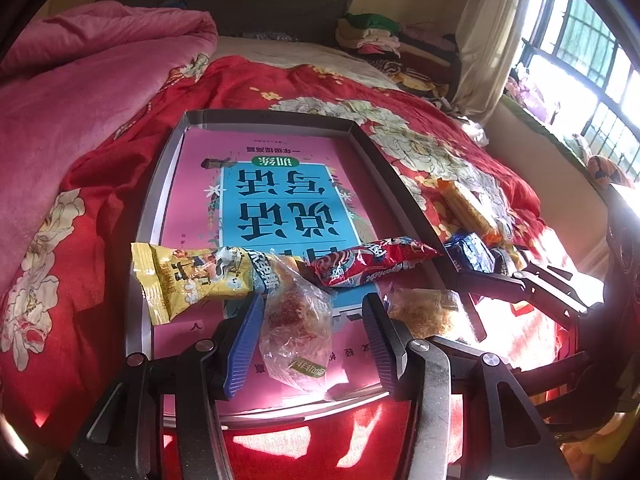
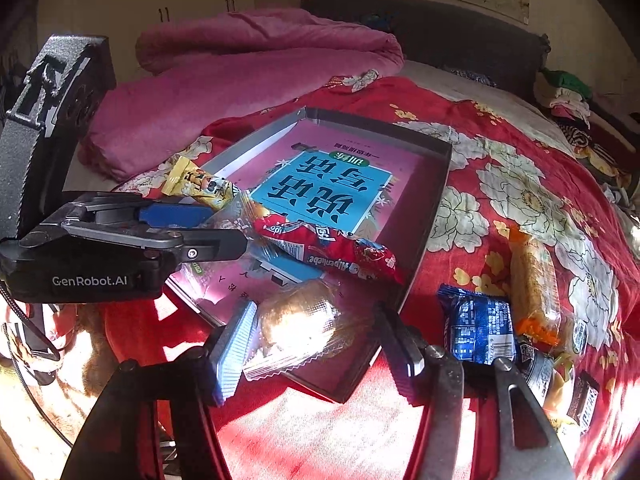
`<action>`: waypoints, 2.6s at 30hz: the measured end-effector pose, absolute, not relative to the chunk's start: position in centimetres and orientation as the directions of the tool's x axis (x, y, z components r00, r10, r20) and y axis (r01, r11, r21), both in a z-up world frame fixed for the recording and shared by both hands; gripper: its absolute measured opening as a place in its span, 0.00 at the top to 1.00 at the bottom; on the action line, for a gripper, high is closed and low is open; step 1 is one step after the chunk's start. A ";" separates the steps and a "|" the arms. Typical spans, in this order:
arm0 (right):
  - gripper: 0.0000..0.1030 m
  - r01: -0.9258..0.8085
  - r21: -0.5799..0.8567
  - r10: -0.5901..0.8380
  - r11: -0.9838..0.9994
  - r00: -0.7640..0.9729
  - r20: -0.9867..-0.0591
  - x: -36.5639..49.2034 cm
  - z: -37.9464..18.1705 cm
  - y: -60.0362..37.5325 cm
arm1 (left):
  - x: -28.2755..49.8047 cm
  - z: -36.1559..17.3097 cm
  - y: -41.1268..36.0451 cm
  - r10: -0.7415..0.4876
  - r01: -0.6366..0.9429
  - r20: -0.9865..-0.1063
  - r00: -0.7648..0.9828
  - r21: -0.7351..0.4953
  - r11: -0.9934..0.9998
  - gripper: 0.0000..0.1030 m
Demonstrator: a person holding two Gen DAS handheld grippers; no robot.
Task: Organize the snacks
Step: 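Lower both bags onto the tray and open both tools, then move both open tools back from the tray to the snack pile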
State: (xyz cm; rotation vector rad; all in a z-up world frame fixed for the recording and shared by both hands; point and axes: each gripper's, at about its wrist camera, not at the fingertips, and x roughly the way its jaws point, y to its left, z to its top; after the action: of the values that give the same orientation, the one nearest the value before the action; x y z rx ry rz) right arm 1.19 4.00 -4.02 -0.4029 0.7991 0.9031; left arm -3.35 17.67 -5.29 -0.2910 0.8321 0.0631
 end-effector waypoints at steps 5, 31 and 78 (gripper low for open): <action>0.41 -0.814 0.004 0.535 0.581 0.378 -0.756 1.1 -4.0 3.9 | -3.5 -5.0 17.6 -0.063 -0.158 -0.727 0.684 -0.232 0.960 0.41; 0.24 -0.771 0.030 0.577 0.636 0.449 -0.682 1.7 -1.0 1.5 | -4.0 -2.9 17.8 -0.055 -0.179 -0.680 0.732 -0.268 0.947 0.26; 0.02 -0.681 0.114 0.641 0.723 0.601 -0.476 4.6 8.2 -7.2 | -4.6 2.6 13.8 -0.047 -0.255 -0.674 0.737 -0.341 0.905 0.23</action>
State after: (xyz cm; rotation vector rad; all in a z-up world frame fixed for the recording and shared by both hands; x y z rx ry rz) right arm 4.63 -7.18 8.19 -0.0823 0.5185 0.7670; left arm -4.56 13.78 2.58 -0.4340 0.7390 0.1182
